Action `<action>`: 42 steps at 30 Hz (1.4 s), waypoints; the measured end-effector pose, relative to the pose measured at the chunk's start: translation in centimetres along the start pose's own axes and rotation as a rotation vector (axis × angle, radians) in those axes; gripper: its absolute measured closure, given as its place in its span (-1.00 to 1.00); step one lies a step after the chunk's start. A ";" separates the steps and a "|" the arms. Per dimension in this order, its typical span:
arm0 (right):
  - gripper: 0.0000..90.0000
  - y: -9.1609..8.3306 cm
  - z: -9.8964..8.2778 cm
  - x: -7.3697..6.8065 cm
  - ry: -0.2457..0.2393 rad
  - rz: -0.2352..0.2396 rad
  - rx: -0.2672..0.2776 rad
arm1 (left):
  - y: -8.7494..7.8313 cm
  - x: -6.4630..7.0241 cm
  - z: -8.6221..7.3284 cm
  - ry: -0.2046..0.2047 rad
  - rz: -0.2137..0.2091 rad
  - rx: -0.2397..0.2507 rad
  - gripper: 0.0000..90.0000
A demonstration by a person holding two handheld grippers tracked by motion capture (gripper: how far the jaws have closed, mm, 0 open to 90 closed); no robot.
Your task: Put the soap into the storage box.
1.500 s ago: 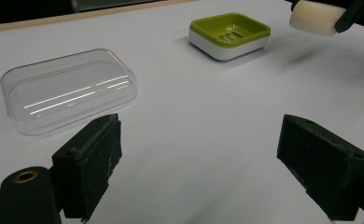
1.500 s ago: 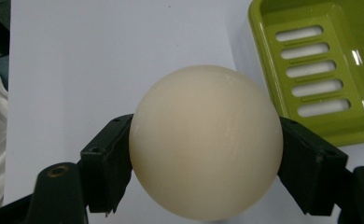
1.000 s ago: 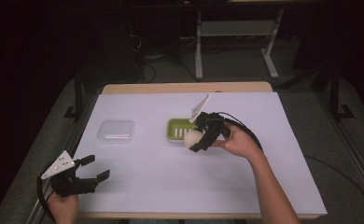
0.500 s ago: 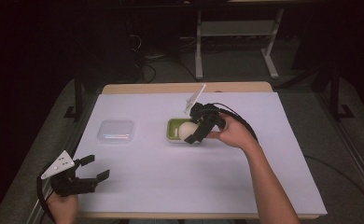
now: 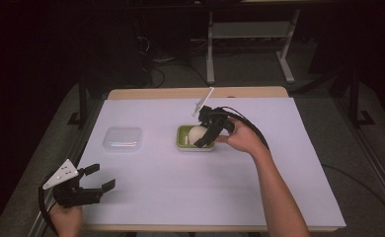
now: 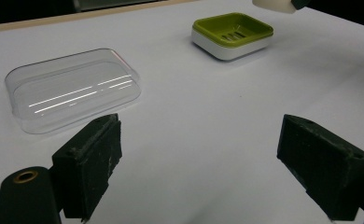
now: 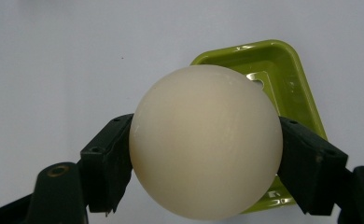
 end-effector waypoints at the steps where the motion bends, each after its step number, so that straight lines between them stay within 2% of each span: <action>1: -0.46 0.2 0.0 0.1 -0.003 -0.004 -0.007 | 0.0 0.0 0.0 0.001 0.000 0.000 -0.71; 5: -0.46 0.9 0.1 0.3 0.004 -0.001 -0.007 | -0.1 0.0 0.0 0.010 0.000 -0.006 -0.71; 20: -0.46 2.9 -0.3 2.3 0.052 -0.020 -0.005 | -0.1 -0.1 -0.1 -0.007 0.001 0.000 -0.71; 23: -0.46 3.3 -0.6 2.6 0.053 -0.026 -0.019 | -0.1 0.0 -0.1 -0.004 0.000 -0.003 -0.71; 30: -0.46 3.7 -0.7 3.2 0.068 -0.050 -0.022 | 0.0 0.1 -0.1 -0.003 -0.002 -0.003 -0.71; 42: -0.46 4.3 -1.0 3.8 0.087 -0.061 -0.021 | -0.1 0.0 -0.1 -0.006 -0.002 -0.002 -0.71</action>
Point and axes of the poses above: each handheld gripper's, and its own axes: y roughly forward along the jaws, z roughly out of its top, x roughly to its right, the point moved 8 cm from there along y, roughly forward along the jaws, and after that the axes turned 8 degrees about x, right-handed, at the moved point
